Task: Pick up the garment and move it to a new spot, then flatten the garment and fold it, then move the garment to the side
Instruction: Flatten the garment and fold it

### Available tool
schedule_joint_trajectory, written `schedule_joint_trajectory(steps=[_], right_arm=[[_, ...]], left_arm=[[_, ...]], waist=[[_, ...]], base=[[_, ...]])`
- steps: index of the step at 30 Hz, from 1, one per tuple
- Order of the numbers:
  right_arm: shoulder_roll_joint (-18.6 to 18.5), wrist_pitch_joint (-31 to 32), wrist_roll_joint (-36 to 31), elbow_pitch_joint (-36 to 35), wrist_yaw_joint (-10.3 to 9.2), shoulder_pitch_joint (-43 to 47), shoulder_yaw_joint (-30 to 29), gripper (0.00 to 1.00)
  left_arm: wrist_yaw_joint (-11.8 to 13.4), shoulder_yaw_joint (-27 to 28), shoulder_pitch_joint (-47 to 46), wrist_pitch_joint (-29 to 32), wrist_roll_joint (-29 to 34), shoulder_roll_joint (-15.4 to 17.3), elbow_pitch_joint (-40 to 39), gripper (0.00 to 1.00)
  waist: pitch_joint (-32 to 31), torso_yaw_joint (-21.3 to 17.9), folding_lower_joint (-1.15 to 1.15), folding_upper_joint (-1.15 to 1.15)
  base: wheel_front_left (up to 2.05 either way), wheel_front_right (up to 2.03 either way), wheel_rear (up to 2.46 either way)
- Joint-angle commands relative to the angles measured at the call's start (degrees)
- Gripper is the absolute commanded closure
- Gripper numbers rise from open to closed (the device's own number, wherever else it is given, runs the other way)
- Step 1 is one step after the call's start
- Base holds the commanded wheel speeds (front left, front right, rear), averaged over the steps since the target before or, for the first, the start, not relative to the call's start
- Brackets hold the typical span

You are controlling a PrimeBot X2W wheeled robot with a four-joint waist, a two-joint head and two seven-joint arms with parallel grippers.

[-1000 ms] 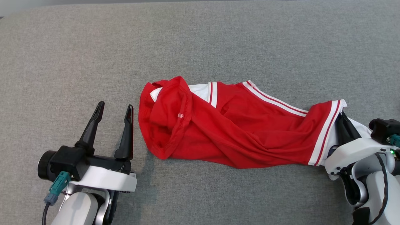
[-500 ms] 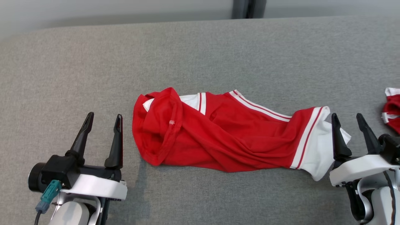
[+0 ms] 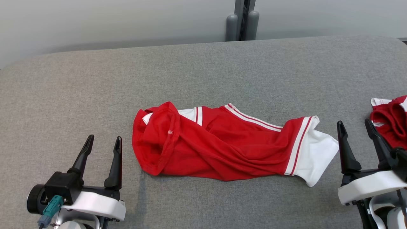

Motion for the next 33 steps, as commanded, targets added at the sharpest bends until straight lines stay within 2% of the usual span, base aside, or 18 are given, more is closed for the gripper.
schedule_joint_trajectory(steps=[1, 9, 14, 15, 18, 22, 26, 33], right_arm=[[0.0, 0.5, -0.2, -0.8, 0.0, 0.8, -0.2, 0.0], [0.1, 1.5, 0.2, -2.1, 0.0, 1.4, -0.1, 0.0], [0.1, 1.5, 0.7, -1.9, 0.0, 0.8, 0.4, 0.0], [0.1, 1.5, 0.7, -1.9, 0.0, 0.8, 0.4, 0.0], [0.1, 1.3, 1.1, -1.4, 0.0, 0.4, 0.9, 0.0], [0.1, 0.8, 1.8, -0.7, 0.0, 0.1, 1.2, 0.0], [0.1, 0.1, 2.5, 0.2, 0.0, -0.1, 1.4, 0.0], [0.1, -1.1, 3.2, 1.7, 0.0, -0.8, 1.5, 0.0]], left_arm=[[0.3, 0.0, 0.2, 0.0, -0.2, 0.4, 0.2, 0.0], [-0.2, -1.4, -2.0, 1.3, 0.7, 0.7, -0.5, 0.0], [-4.4, -6.3, -5.9, 6.8, 0.2, 0.2, -1.6, 0.0], [-4.4, -6.3, -5.9, 6.8, 0.2, 0.2, -1.6, 0.0], [-6.9, -9.7, -8.2, 12.2, -0.1, 0.0, -1.8, 0.0], [-8.4, -12.4, -9.8, 17.7, -0.3, 0.4, -2.1, 0.0], [-8.3, -13.3, -10.7, 20.9, 0.1, 1.1, -1.6, 0.0], [-6.3, -12.4, -12.1, 23.1, 1.2, 2.6, 0.1, 0.0]], waist=[[-0.1, 0.0, 0.0, 0.0], [0.3, 0.5, 0.0, 0.0], [1.3, 0.3, 0.0, 0.0], [1.3, 0.3, 0.0, 0.0], [2.0, -0.6, 0.0, 0.0], [2.9, -2.0, 0.0, 0.0], [3.9, -3.3, 0.0, 0.0], [5.3, -4.8, 0.0, 0.0]], base=[[0.0, 0.0, 0.0], [0.0, 0.0, 0.0], [0.0, 0.0, 0.0], [0.0, 0.0, 0.0], [0.0, 0.0, 0.0], [0.0, 0.0, 0.0], [0.0, 0.0, 0.0], [0.0, 0.0, 0.0]])
